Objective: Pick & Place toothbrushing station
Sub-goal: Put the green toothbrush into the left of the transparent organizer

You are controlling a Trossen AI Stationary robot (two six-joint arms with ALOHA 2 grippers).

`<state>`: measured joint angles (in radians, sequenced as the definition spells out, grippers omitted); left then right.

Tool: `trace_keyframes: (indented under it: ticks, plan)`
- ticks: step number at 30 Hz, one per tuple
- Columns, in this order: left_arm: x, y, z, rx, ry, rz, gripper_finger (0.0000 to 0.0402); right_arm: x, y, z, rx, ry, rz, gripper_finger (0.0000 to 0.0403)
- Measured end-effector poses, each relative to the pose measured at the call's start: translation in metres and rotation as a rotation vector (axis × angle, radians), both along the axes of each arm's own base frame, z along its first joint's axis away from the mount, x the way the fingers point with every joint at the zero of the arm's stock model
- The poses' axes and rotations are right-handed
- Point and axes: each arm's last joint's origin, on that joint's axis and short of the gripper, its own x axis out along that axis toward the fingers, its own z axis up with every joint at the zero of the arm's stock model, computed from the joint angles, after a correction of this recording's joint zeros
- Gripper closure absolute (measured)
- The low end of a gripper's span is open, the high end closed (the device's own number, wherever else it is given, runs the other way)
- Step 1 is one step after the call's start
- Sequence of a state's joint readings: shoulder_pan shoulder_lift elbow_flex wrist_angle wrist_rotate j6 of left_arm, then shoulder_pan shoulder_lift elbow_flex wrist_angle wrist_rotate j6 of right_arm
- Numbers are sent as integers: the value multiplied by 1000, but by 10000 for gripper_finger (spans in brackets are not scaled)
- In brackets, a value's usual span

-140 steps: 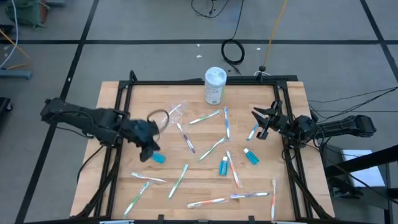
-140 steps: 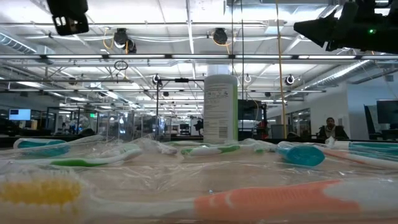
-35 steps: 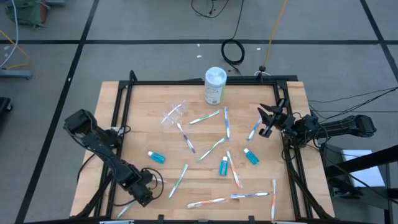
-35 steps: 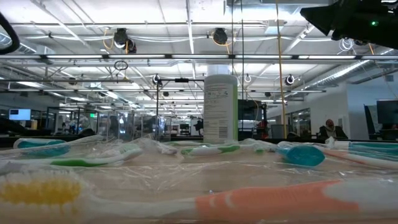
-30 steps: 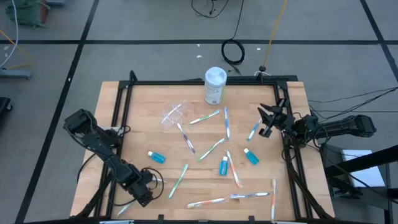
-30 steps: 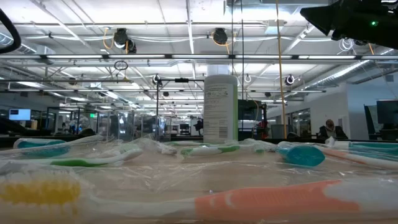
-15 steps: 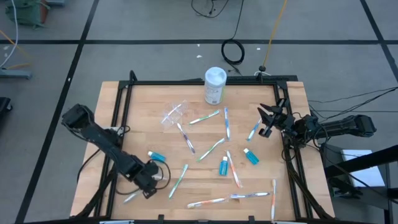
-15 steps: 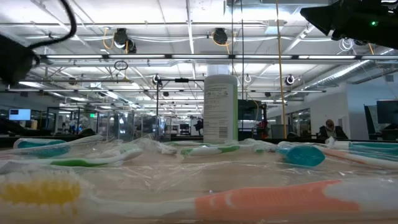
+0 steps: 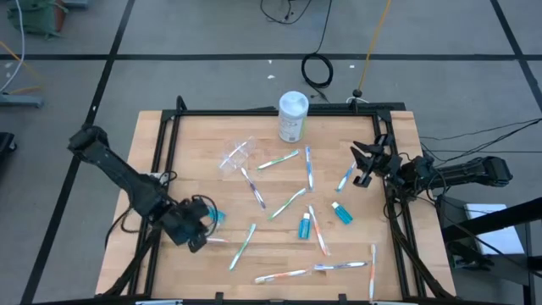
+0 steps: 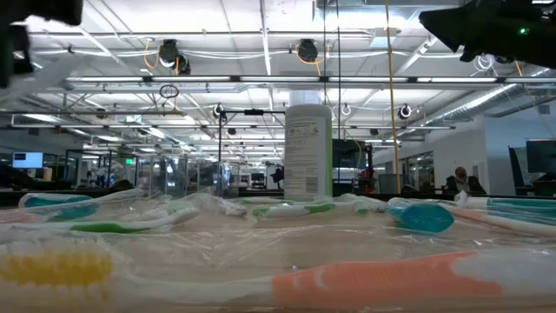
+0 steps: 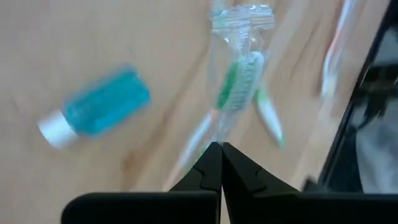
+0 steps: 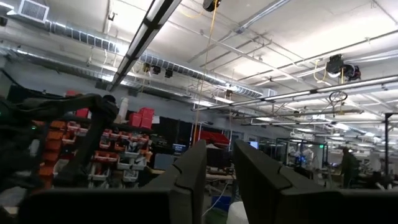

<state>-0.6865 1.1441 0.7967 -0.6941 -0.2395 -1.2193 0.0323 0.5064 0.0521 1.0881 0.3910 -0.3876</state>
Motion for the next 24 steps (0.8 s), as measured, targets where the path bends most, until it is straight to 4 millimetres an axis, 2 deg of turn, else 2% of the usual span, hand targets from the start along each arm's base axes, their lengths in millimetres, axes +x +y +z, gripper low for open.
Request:
trace_keyframes:
  ticks: [8,12,17,24]
  plan:
    - [2,43,28,285,-249,88,401,0,0,-1,26,-3,17,330]
    - [2,68,39,473,-295,78,401,0,0,-1,28,-3,18,330]
    - [4,99,54,630,-349,189,401,1,0,-1,28,0,18,330]
    - [15,112,70,823,-439,164,401,1,0,-1,28,0,18,330]
